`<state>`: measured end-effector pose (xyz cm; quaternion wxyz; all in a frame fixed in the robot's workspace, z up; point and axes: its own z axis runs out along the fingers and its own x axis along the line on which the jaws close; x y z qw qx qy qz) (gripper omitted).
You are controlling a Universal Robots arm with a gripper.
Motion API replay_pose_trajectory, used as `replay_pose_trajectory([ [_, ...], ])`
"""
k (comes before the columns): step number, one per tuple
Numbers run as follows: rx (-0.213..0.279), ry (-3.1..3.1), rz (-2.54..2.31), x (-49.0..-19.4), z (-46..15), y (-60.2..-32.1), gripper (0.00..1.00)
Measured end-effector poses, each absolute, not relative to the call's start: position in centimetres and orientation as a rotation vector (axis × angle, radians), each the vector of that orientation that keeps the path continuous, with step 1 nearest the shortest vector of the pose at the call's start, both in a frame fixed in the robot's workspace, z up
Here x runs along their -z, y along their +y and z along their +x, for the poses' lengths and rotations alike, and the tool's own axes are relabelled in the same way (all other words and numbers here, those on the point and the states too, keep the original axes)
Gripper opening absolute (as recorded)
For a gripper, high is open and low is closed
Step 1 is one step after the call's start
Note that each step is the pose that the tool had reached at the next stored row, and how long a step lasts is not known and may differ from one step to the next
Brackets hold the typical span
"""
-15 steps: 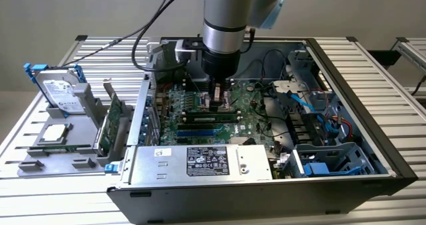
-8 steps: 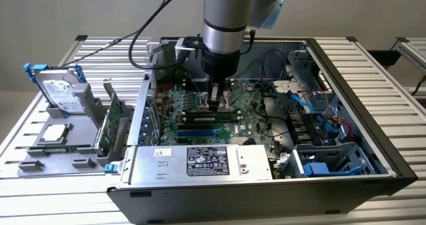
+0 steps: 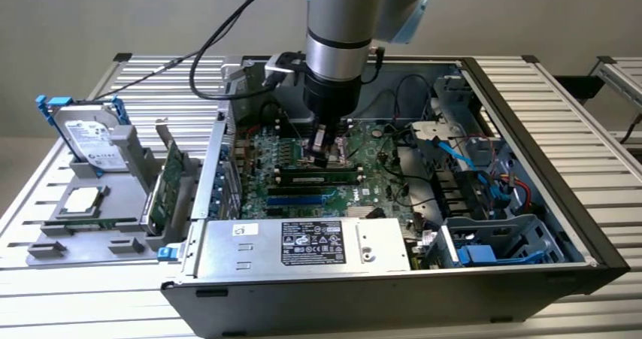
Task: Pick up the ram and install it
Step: 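Press down the ram until it locks into place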
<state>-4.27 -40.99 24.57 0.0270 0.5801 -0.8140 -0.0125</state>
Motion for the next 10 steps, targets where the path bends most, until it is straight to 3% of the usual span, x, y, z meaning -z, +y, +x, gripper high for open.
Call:
replay_pose_trajectory([
  [10,0.045,-2.643,1.599,-24.57,-4.27,-40.99,0.11],
])
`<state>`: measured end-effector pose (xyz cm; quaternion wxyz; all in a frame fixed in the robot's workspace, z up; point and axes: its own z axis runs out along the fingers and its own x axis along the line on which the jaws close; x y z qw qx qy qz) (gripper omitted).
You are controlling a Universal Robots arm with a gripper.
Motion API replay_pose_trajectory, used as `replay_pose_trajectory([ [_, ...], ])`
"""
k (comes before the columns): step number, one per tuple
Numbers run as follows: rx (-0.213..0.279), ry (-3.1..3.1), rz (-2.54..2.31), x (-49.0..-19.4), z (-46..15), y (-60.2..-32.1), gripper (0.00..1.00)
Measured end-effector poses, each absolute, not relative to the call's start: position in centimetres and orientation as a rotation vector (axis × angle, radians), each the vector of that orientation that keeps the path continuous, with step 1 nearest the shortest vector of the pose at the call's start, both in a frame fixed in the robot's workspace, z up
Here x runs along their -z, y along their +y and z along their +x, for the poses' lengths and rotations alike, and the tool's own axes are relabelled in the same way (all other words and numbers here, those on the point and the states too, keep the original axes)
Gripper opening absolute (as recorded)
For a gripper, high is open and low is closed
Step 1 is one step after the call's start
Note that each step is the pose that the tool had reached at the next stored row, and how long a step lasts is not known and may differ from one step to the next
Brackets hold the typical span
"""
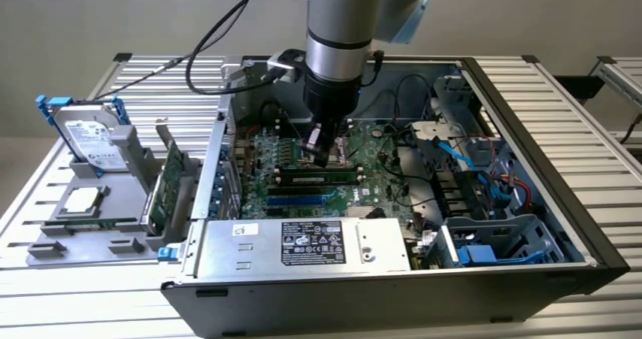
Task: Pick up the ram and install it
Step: 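Press down the ram until it locks into place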
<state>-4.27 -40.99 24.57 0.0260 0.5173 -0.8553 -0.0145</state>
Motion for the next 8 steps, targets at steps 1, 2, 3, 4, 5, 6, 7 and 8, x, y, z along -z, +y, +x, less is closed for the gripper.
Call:
replay_pose_trajectory([
  [1,0.045,-2.656,1.579,-24.57,-4.27,-40.99,0.11],
  [2,0.046,-2.667,1.560,-24.57,-4.26,-40.99,0.11],
  [3,0.047,-2.680,1.539,-24.57,-4.26,-40.99,0.11],
  [4,0.047,-2.691,1.520,-24.57,-4.26,-40.99,0.11],
  [5,0.048,-2.702,1.500,-24.56,-4.26,-40.99,0.11],
  [6,0.048,-2.713,1.480,-24.57,-4.26,-40.99,0.11],
  [7,0.049,-2.725,1.459,-24.57,-4.26,-40.99,0.11],
  [8,0.049,-2.736,1.439,-24.57,-4.27,-40.99,0.11],
])
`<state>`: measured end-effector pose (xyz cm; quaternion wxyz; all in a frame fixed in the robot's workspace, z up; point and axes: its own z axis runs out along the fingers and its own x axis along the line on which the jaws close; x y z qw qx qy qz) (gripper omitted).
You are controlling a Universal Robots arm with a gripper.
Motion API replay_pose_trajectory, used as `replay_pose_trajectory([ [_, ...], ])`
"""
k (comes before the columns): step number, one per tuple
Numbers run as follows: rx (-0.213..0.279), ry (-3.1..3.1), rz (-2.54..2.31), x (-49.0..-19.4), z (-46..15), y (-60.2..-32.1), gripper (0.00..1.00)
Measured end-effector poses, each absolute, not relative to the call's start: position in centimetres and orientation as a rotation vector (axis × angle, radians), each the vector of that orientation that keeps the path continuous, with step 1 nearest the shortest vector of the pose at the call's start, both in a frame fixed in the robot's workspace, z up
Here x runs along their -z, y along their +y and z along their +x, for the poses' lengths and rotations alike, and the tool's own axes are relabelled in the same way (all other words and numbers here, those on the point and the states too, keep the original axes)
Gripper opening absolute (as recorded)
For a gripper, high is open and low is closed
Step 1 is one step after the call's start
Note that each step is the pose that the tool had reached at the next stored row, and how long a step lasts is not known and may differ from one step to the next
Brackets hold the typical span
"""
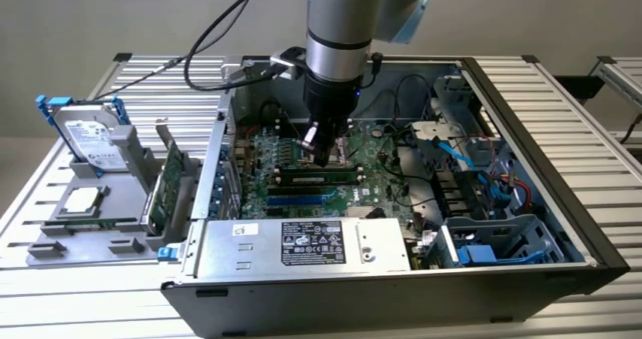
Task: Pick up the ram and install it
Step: 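Press down the ram until it locks into place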
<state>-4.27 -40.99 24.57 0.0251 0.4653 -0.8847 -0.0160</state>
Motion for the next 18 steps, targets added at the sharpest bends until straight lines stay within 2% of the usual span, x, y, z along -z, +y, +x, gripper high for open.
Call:
replay_pose_trajectory([
  [18,0.060,-2.912,1.052,-24.57,-4.27,-40.99,0.11],
])
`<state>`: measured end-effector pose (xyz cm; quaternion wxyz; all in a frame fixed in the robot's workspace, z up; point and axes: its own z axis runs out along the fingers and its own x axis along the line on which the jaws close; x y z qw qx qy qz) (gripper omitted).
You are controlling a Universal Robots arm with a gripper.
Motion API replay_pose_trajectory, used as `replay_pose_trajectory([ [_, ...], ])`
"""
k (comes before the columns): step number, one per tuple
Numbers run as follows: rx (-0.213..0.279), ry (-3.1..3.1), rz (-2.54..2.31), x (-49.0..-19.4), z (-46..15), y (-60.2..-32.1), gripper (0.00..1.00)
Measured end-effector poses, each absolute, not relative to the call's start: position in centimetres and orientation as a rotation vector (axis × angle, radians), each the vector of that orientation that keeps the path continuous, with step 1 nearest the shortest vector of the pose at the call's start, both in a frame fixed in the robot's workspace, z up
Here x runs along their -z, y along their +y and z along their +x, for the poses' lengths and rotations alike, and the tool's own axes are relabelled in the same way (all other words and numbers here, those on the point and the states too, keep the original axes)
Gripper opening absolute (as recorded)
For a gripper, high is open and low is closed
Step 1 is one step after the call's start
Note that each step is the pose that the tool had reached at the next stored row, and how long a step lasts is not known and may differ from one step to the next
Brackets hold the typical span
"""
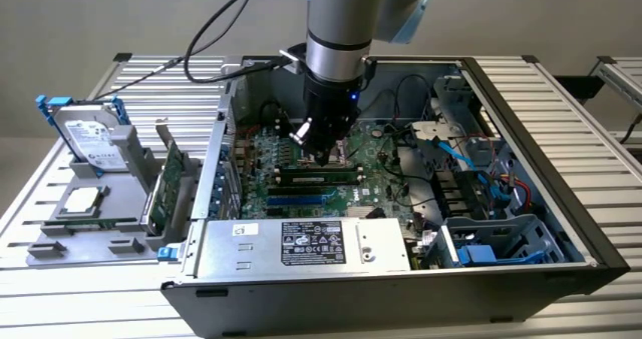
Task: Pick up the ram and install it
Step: 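Press down the ram until it locks into place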
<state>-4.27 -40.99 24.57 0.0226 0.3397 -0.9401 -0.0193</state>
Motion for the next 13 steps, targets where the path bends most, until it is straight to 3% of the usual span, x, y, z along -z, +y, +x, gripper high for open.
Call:
replay_pose_trajectory([
  [13,0.066,-3.006,0.756,-24.57,-4.26,-40.99,0.11],
])
